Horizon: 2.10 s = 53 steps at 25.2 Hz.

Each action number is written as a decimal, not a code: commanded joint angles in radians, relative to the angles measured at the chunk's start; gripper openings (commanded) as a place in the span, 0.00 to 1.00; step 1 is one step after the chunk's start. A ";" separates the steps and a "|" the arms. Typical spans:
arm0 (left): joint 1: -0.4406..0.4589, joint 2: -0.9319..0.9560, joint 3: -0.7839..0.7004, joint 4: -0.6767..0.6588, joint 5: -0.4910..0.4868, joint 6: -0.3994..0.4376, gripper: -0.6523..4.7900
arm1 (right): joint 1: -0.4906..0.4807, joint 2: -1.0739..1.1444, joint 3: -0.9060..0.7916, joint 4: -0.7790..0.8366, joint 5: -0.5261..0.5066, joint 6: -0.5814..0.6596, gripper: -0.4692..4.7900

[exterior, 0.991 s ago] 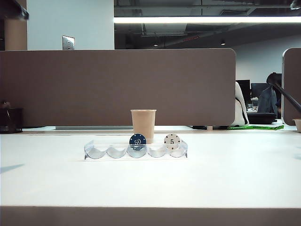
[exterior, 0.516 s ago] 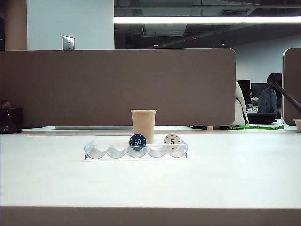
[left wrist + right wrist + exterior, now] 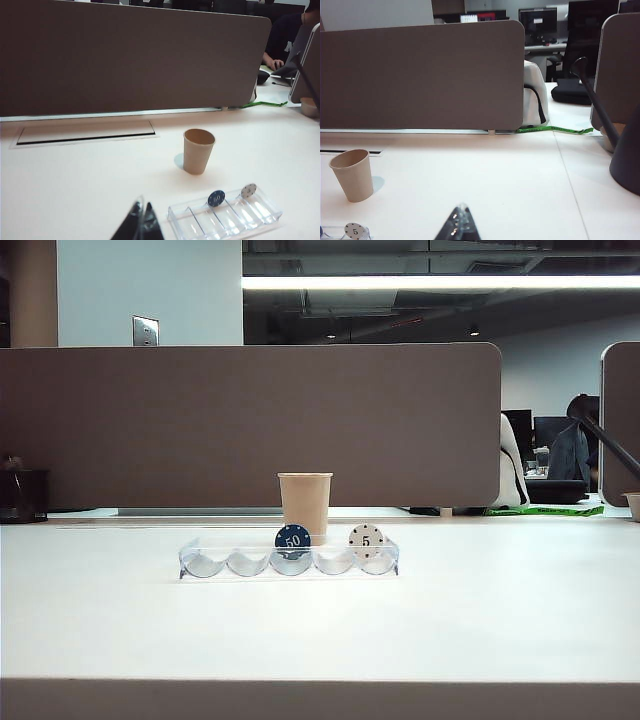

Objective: Pick up the chip with the greater value and put it into the paper cup.

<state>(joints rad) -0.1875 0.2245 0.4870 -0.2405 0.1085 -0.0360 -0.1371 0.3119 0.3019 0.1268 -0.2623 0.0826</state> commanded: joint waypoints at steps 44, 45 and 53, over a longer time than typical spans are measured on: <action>-0.002 -0.219 -0.171 -0.058 0.010 -0.024 0.11 | 0.013 -0.299 -0.296 -0.011 0.061 -0.082 0.08; -0.002 -0.219 -0.171 -0.058 0.010 -0.024 0.11 | 0.013 -0.299 -0.296 -0.013 0.061 -0.082 0.08; -0.002 -0.219 -0.211 -0.056 0.007 -0.016 0.11 | 0.013 -0.299 -0.296 -0.002 0.050 -0.074 0.08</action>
<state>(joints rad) -0.1879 0.0036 0.2840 -0.3042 0.1162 -0.0570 -0.1238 0.0132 0.0074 0.1078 -0.2073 0.0025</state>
